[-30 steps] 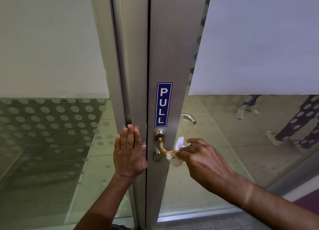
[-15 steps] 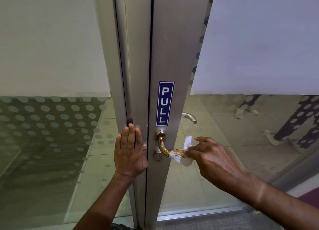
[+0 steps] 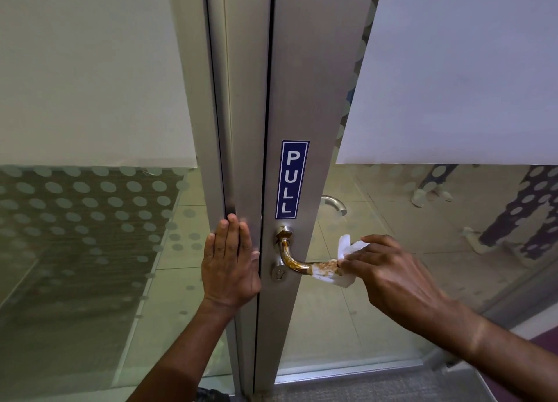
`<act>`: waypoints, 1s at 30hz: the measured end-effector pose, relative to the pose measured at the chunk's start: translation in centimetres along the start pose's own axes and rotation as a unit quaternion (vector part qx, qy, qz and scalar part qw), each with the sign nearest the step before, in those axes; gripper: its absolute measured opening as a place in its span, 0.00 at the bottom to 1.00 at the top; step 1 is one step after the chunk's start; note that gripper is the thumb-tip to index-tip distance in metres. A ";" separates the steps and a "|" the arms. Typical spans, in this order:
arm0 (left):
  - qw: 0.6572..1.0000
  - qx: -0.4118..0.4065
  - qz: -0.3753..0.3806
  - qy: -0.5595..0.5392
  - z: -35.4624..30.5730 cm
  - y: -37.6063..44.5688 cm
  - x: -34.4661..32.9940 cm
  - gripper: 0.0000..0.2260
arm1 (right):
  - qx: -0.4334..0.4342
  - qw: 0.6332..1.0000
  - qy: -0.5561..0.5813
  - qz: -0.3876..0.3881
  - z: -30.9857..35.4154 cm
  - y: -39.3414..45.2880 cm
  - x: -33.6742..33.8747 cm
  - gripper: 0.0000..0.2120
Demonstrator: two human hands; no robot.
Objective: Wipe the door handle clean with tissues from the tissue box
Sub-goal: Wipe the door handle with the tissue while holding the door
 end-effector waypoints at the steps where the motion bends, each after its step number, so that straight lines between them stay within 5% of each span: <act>1: 1.000 -0.002 0.001 -0.001 0.0 0.0 0.0 0.35 | -0.005 1.000 -0.011 -0.001 -0.6 -0.1 0.0 0.22; 6: 1.000 0.001 0.001 0.000 0.0 -0.2 0.0 0.37 | -0.080 0.994 -0.043 0.054 -5.4 -2.5 -2.0 0.19; 12: 1.000 0.002 -0.022 -0.001 -0.1 0.0 -0.1 0.32 | -0.284 0.946 0.154 0.028 -6.5 -5.3 -2.7 0.12; 16: 1.000 0.002 -0.019 -0.005 -0.2 -0.1 -0.1 0.31 | -0.433 0.804 0.408 0.015 -7.1 -6.2 -3.2 0.06; 20: 1.000 0.003 -0.023 -0.002 -0.2 0.0 -0.1 0.30 | -0.464 0.662 0.588 0.002 -6.1 -5.8 -4.1 0.08; 30: 1.000 0.000 -0.031 0.002 -0.2 0.0 -0.2 0.30 | -0.429 0.731 0.529 -0.040 -6.2 -4.0 -2.5 0.15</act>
Point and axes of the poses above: each hand's wrist, its own y-axis towards the middle knuckle, its own x-axis out of the back of the hand, z = x × y, the point moved 4 cm from there along y, towards the middle knuckle, and after that the axes turned 10 degrees about -x, right-handed, at the moved point
